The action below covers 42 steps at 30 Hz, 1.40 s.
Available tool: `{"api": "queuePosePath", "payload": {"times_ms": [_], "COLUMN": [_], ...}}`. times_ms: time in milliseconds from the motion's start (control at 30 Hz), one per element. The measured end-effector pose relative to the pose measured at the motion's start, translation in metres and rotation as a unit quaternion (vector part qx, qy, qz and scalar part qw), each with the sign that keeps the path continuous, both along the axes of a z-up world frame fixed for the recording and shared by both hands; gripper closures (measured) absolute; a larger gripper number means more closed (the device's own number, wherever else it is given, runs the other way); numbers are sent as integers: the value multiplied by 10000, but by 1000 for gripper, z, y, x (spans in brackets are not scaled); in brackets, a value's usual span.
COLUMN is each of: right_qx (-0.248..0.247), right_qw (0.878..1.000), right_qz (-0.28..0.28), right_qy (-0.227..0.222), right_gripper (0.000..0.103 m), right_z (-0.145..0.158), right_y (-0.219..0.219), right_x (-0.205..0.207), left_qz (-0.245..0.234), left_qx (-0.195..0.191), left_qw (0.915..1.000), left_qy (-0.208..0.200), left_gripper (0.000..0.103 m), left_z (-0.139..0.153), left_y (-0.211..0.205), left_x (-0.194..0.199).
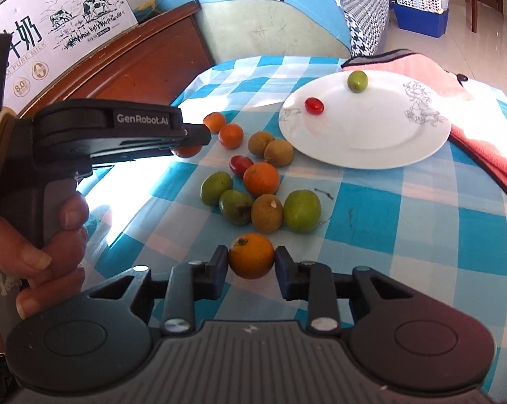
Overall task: Organize fruits
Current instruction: 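Carry both tangerines onto the white plate and open both tools, then move both tools back toward the remaining fruits beside the plate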
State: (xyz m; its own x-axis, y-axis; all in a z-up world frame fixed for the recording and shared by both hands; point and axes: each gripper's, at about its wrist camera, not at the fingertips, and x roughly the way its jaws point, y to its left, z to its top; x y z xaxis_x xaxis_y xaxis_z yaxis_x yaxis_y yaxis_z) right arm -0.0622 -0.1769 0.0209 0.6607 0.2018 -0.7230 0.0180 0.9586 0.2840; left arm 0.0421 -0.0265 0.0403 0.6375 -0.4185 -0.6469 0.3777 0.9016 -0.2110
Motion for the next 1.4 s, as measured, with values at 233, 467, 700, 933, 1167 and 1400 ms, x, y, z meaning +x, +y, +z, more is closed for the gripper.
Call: {"api": "queuePosePath", "payload": {"times_ms": [233, 467, 700, 933, 1167, 1400], "right_qx": [107, 516, 637, 677, 776, 721], "right_qw": [9993, 9927, 9901, 9865, 9824, 9838], "right_qz": [-366, -1086, -1232, -1443, -1617, -1618], "right_qy": [-59, 11, 198, 365, 521, 273], "right_gripper": [73, 73, 73, 73, 72, 70], "right_z": [26, 23, 11, 1, -8, 0], "right_y": [-57, -95, -102, -107, -112, -112], "right_x": [31, 53, 70, 82, 87, 87], "left_qz": [-485, -958, -1196, -1304, -1317, -1069], "left_qx": [-4, -161, -53, 76, 113, 96], "left_qw": [9987, 9952, 9928, 9914, 9912, 9942], "left_qy": [-125, -75, -1, 73, 90, -59], "left_gripper": [73, 73, 73, 73, 71, 50], "left_z": [10, 12, -2, -14, -18, -6], "left_y": [-22, -45, -67, -83, -90, -81], "left_x": [6, 21, 36, 46, 48, 47]}}
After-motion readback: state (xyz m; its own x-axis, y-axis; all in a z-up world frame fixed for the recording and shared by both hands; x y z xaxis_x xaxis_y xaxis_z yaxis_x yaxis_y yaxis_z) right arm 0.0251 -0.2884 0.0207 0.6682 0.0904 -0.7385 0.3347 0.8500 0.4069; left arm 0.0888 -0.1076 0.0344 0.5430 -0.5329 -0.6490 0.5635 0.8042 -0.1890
